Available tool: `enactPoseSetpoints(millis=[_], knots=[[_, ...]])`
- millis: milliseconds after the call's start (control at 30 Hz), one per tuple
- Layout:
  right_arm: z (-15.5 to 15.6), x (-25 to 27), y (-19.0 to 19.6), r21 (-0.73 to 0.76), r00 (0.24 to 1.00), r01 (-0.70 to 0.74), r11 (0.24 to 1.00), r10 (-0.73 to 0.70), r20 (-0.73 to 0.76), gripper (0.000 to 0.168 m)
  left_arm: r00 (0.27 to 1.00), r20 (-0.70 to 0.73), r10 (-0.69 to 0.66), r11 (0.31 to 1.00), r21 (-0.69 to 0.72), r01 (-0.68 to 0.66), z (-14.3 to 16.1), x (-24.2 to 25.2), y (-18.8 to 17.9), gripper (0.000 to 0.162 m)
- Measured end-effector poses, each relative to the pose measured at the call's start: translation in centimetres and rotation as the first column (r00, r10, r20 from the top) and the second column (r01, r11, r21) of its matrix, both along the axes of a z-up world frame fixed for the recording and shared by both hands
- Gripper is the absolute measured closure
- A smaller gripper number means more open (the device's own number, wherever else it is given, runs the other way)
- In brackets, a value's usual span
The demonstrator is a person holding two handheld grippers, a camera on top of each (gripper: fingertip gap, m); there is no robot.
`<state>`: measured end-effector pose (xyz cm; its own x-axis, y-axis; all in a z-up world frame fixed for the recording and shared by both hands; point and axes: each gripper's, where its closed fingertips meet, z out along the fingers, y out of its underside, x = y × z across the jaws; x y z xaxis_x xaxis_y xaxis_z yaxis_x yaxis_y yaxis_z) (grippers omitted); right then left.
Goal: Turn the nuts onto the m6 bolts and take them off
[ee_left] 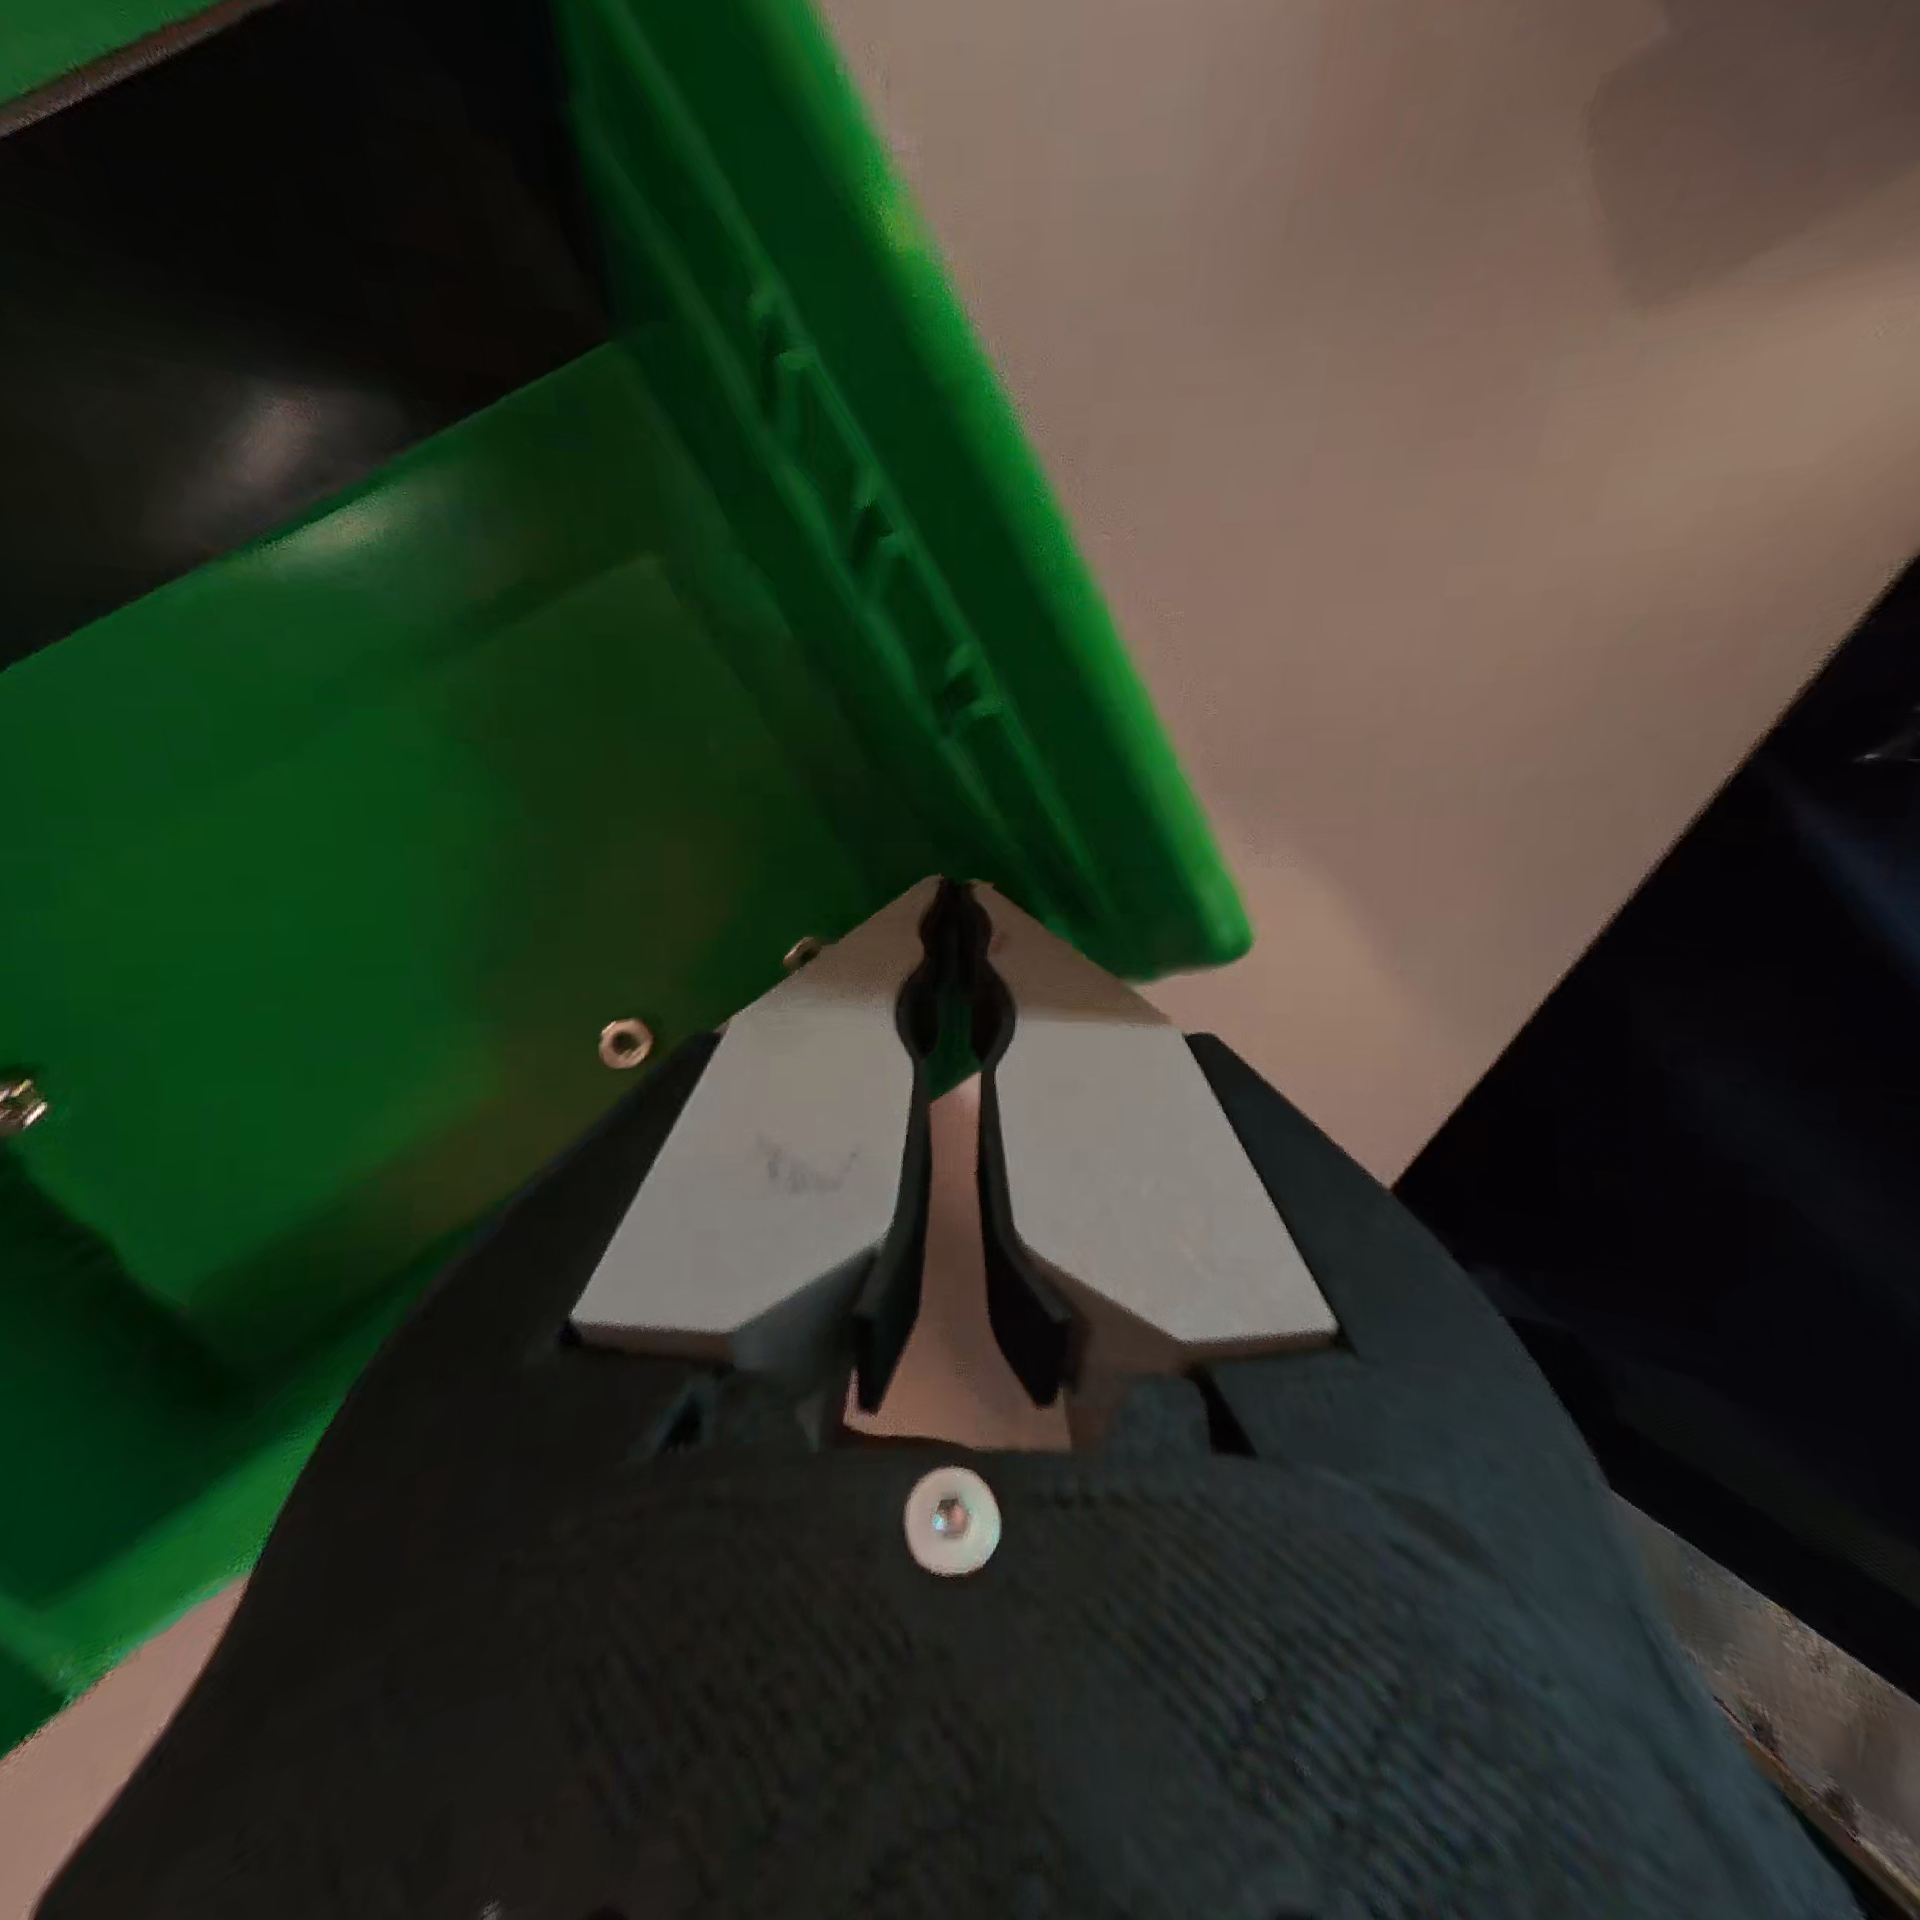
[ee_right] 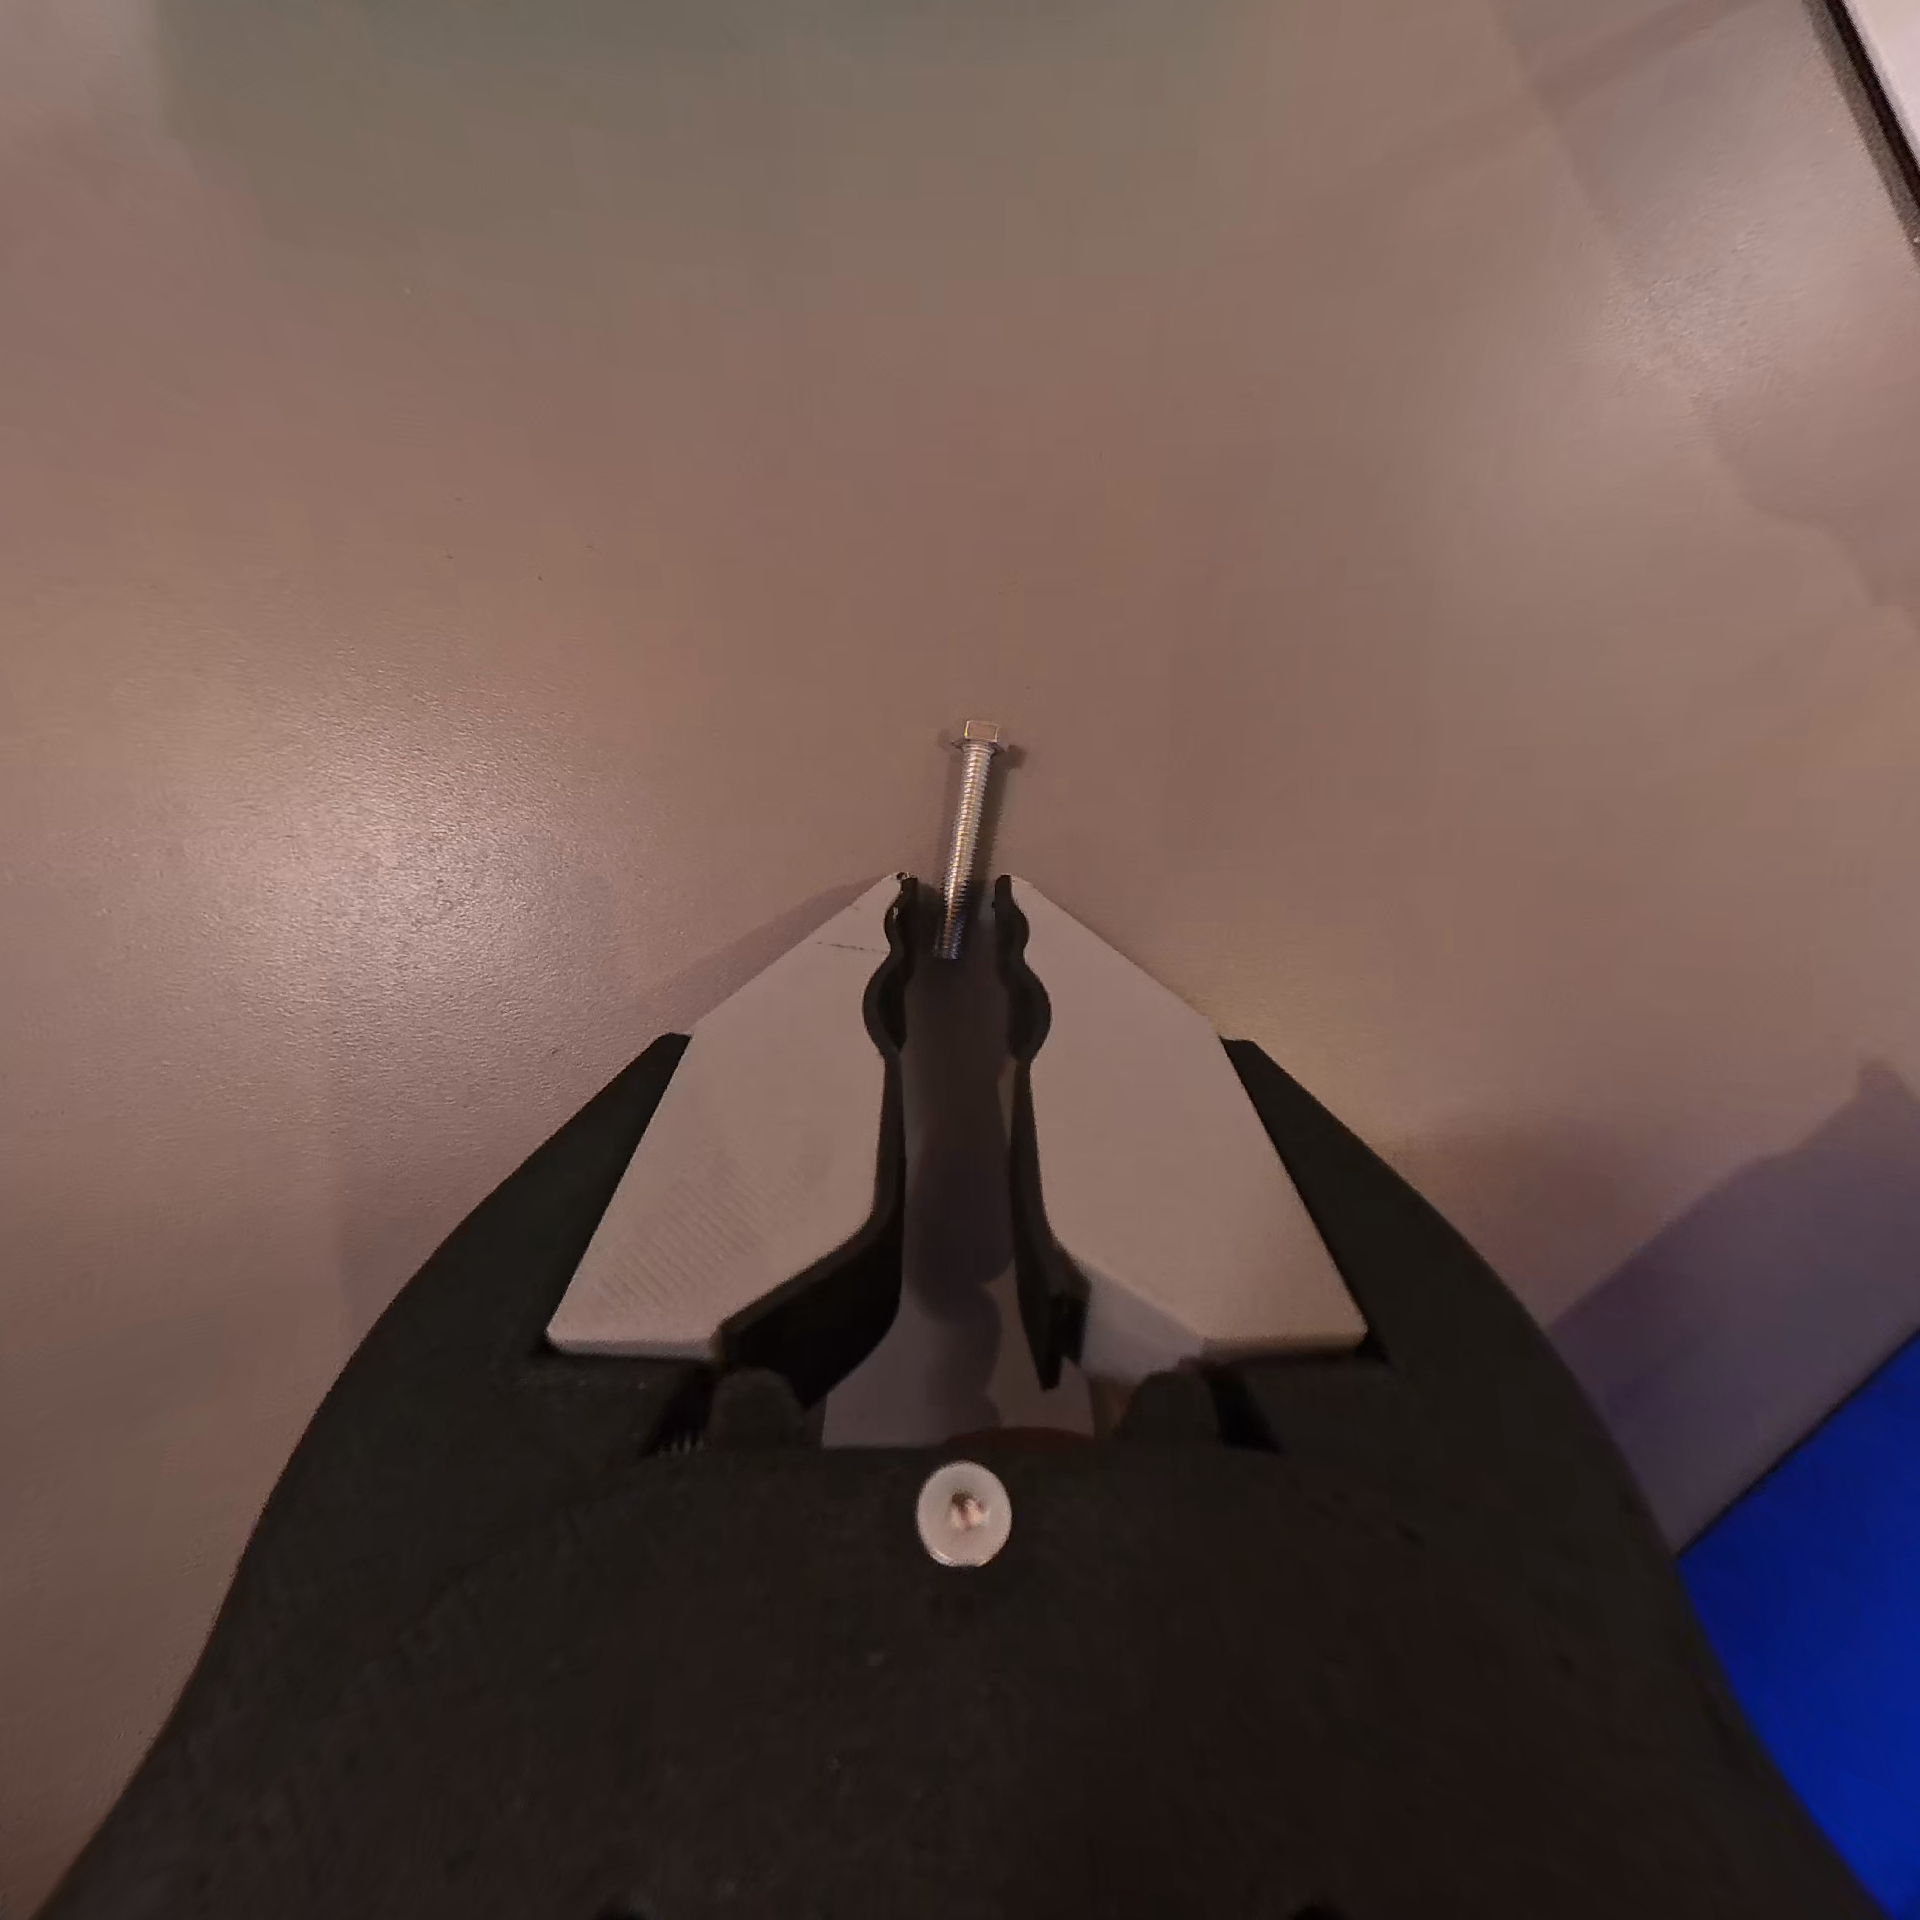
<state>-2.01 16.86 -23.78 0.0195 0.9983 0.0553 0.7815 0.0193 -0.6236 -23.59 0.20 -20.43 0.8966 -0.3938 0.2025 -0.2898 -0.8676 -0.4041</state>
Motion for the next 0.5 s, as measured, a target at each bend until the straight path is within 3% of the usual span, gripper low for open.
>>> enactPoseSetpoints(millis=[33, 200, 333, 500], knots=[[0.0, 0.0, 0.0, -0.004, 1.000, 0.001, 1.000, -0.001, -0.001, 0.157, 1.000, -0.017, -0.011, 1.000, -0.001, 0.011, -0.1, 0.4, 0.2, 0.162], [0.0, 0.1, 0.2, 0.009, 1.000, 0.004, 1.000, -0.004, 0.006, 0.156, 0.999, -0.026, -0.047, 0.997, 0.058, 0.049, 0.9, 3.2, 2.3, 0.162], [0.0, 0.1, 0.2, 0.033, 1.000, 0.001, 0.999, -0.001, 0.010, 0.156, 0.999, -0.023, -0.023, 0.982, 0.187, 0.027, 2.8, 4.7, 6.1, 0.162], [0.0, 0.2, 0.3, 0.025, 1.000, 0.012, 1.000, -0.012, 0.005, 0.153, 0.991, -0.130, -0.028, 0.989, 0.142, 0.047, 4.0, 1.8, 7.1, 0.140]])
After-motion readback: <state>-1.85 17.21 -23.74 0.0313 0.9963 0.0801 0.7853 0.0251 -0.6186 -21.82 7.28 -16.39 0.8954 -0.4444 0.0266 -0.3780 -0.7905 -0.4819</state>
